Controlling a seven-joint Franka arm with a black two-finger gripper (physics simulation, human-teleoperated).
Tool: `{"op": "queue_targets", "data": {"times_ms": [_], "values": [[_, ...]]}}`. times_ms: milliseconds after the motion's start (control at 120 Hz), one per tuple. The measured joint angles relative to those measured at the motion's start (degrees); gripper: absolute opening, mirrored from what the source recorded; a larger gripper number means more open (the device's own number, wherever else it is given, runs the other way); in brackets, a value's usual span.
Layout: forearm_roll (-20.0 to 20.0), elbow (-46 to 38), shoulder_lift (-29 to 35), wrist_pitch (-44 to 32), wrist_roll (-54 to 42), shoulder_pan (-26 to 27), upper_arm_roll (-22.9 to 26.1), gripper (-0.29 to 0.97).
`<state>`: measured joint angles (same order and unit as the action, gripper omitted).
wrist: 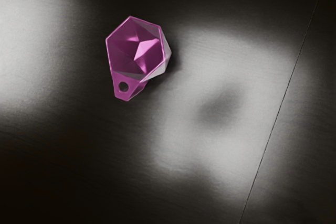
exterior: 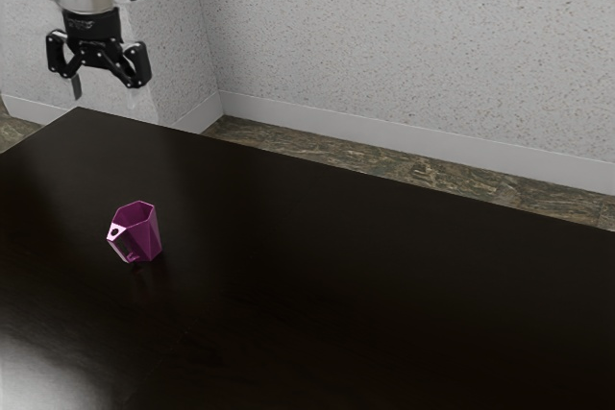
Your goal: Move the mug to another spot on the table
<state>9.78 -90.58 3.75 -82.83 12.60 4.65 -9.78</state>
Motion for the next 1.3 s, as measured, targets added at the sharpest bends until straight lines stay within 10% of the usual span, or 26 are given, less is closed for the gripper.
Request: {"op": "queue_targets", "data": {"times_ms": [342,750,1300], "values": [[-1.8,-20.3,7.5,-2.4,1.6,-6.0,-0.5,0.68],[-3.1,-47.2,11.6,-28.0,-1.4,-12.3,-0.6,0.68],[-3.8,-49.9,3.4,-51.9,-18.1,-19.2,-0.6,0.68]]}}
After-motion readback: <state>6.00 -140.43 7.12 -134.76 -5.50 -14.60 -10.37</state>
